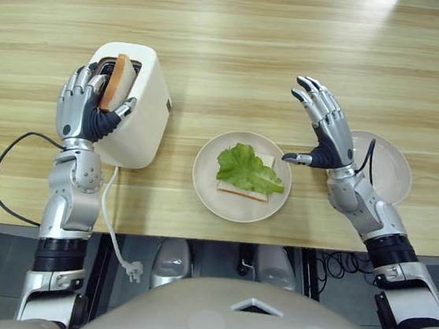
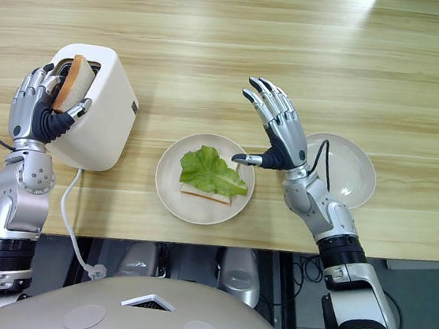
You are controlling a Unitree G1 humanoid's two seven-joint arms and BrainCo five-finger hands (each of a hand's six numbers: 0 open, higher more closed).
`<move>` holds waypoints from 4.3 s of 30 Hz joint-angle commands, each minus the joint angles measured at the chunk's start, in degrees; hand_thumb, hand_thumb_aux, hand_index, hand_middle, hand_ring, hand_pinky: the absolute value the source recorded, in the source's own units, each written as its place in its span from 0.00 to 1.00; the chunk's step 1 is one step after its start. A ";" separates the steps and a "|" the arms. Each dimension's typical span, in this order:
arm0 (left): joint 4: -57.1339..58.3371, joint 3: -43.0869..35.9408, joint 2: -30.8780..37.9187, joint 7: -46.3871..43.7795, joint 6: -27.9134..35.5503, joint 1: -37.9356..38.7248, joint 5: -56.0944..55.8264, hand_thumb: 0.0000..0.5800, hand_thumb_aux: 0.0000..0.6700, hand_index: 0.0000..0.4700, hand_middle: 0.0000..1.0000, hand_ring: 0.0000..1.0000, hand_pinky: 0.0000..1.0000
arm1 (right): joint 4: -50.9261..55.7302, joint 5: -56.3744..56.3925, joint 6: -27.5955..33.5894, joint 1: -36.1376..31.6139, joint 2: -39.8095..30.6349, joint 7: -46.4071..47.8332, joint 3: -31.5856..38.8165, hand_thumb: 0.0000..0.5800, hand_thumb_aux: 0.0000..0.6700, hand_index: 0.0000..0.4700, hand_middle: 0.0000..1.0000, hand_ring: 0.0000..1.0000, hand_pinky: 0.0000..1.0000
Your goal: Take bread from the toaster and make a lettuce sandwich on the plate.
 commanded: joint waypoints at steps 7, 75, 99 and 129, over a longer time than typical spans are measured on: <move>1.30 -2.24 1.04 2.15 -0.40 0.49 -0.56 1.00 1.00 0.98 0.00 0.00 0.00 | 0.43 -0.50 -0.03 0.90 0.70 0.56 0.56 0.00 0.00 0.00 0.00 0.00 0.00; 57.72 -24.67 -11.27 -58.63 -16.59 -42.56 -39.40 1.00 1.00 0.98 1.00 1.00 1.00 | -7.06 -8.09 -16.78 3.99 -9.89 15.60 5.84 0.00 0.00 0.00 0.00 0.00 0.00; 61.11 -24.49 -12.03 -54.42 -20.00 -42.49 -36.69 0.30 0.16 0.16 1.00 1.00 1.00 | 0.75 -7.09 -10.31 1.11 -7.31 29.19 13.85 0.00 0.00 0.00 0.00 0.00 0.00; 42.41 -21.91 -3.61 -39.78 -24.88 -33.50 -34.02 0.00 0.00 0.00 0.46 0.46 0.46 | 0.12 -5.14 -8.82 0.64 -6.24 30.04 13.56 0.00 0.00 0.00 0.00 0.00 0.00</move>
